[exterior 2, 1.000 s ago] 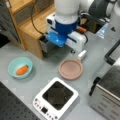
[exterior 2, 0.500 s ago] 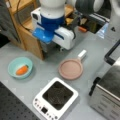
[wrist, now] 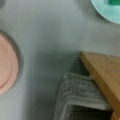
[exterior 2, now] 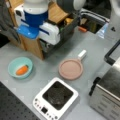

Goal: Pick up the pan. Place the pan on the table. Pick up the bowl. Place the bowl on the stove.

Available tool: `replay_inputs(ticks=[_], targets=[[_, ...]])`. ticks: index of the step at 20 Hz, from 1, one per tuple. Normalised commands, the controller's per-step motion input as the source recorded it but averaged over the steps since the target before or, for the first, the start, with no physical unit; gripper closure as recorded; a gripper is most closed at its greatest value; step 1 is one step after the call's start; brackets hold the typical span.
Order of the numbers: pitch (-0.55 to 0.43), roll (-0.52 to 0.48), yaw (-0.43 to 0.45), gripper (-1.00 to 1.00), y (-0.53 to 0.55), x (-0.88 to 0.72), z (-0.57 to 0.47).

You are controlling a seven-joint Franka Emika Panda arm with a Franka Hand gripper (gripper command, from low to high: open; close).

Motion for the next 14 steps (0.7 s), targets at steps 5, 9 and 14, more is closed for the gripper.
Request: replay_inputs(ticks=[5,9,14], targets=[[0.3,0.045,0.035,-1.0,-0.39,0.61,0.13],[0.307,0.066,-0.016,-1.0,-0.32,0.62,0.1],[0.293,0.043,-0.054,-1.0,-0.34,0.57,0.05]])
